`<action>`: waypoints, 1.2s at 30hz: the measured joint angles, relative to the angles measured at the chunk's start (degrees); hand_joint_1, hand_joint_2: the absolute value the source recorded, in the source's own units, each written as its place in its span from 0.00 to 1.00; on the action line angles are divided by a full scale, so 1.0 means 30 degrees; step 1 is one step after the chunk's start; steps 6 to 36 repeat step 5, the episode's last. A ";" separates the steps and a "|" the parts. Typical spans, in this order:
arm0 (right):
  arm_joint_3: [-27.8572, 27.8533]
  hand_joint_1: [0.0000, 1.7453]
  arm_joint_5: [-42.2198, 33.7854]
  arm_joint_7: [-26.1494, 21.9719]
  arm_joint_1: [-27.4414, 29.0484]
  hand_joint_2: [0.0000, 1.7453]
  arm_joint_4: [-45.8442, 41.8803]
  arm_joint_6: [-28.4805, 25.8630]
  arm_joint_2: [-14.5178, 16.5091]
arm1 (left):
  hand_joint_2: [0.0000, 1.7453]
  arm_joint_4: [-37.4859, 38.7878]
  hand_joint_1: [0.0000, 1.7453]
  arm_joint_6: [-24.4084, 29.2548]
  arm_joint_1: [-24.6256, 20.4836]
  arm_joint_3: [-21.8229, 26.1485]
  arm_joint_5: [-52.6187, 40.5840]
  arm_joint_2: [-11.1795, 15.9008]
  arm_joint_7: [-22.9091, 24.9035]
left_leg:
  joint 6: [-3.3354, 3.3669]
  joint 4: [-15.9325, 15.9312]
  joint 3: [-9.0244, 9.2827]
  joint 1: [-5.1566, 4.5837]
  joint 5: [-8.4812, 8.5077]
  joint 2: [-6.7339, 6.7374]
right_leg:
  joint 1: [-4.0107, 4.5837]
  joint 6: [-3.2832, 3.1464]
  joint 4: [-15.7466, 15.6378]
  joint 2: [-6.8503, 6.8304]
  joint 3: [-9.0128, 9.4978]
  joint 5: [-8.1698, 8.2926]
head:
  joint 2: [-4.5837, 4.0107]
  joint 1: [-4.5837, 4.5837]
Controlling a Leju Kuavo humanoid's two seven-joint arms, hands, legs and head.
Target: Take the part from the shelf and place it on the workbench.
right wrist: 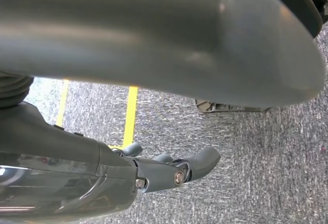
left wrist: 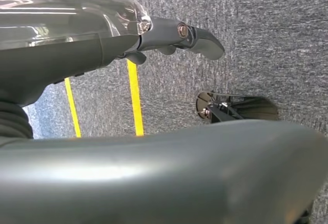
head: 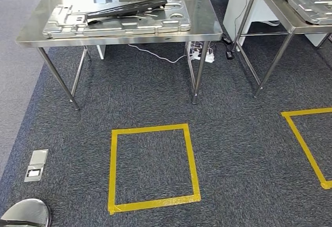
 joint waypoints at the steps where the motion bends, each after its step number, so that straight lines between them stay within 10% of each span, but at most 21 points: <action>1: 0.0005 0.00 0.0002 0.0000 0.0000 0.00 0.0022 0.0000 -0.0004 | 0.00 -0.0005 0.00 0.0000 -0.0001 -0.0018 0.0000 0.0000 0.0000 | 0.0000 0.0000 0.0000 0.0001 0.0000 0.0000 | 0.0001 0.0000 0.0001 0.0000 0.0000 0.0000 | 0.0000 0.0000; 36: 0.0013 0.00 0.0000 0.0000 0.0005 0.00 0.0066 0.0000 -0.0016 | 0.00 -0.0007 0.00 0.0000 0.0001 -0.0090 0.0000 0.0005 0.0000 | 0.0000 0.0000 -0.0001 0.0002 0.0000 0.0000 | 0.0002 0.0000 0.0001 0.0011 0.0000 0.0000 | 0.0002 0.0000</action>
